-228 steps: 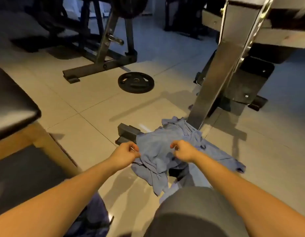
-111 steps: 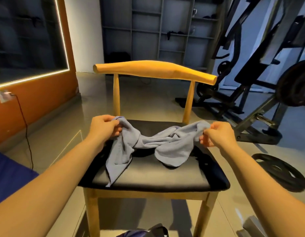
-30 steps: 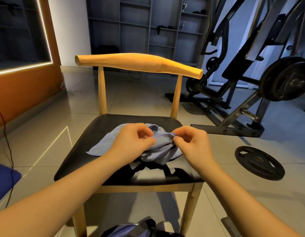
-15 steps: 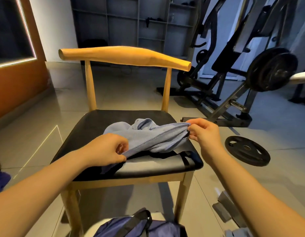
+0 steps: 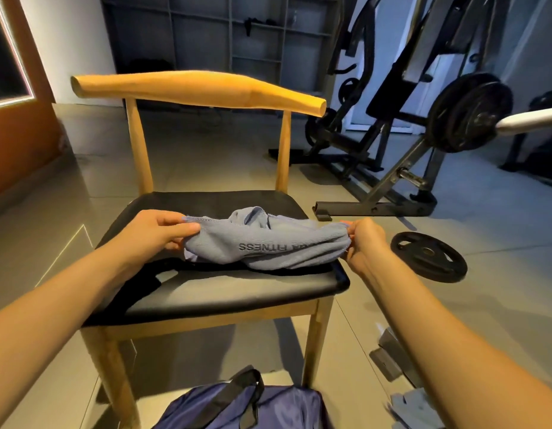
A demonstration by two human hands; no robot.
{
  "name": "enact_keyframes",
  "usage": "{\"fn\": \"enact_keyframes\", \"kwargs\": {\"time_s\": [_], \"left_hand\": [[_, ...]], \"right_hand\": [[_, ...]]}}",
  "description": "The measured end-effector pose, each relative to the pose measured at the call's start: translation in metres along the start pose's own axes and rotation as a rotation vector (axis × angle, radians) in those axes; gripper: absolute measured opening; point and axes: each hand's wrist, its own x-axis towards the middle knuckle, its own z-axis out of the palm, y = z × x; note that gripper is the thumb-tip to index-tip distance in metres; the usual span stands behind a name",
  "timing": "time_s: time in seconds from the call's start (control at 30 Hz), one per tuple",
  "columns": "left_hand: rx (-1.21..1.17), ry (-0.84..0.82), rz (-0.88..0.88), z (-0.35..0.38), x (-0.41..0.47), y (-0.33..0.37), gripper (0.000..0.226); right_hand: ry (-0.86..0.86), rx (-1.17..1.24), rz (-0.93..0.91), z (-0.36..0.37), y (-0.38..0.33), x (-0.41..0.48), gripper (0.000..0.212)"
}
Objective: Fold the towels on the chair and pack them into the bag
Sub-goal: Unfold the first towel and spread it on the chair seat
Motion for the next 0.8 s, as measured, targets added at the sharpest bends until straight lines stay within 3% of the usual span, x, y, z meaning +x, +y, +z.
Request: {"fn": "enact_keyframes", "kwargs": {"time_s": [0.13,0.3,0.47,0.57,0.8], "left_hand": [[-0.101,0.045,-0.018,0.014,0.010,0.000,0.017],[-0.060,0.105,-0.020,0.025,0.017,-0.003,0.020],[-0.028,0.044,0.050,0.025,0.022,-0.008,0.012],[-0.008,0.066,0.110,0.032,0.023,-0.005,0.015],[-0.024,0.053,0.159,0.041,0.028,-0.003,0.014]], "right_hand": [[-0.009,0.078,0.013,0.010,-0.003,0.005,0.037],[0.028,0.131,-0.019,0.020,-0.008,0.019,0.031],[-0.100,-0.669,-0.536,0.032,-0.012,0.036,0.044],[-0.201,-0.979,-0.678,0.050,-0.018,0.040,0.046],[-0.407,-1.092,-0.653,0.092,-0.010,0.038,0.027]]}}
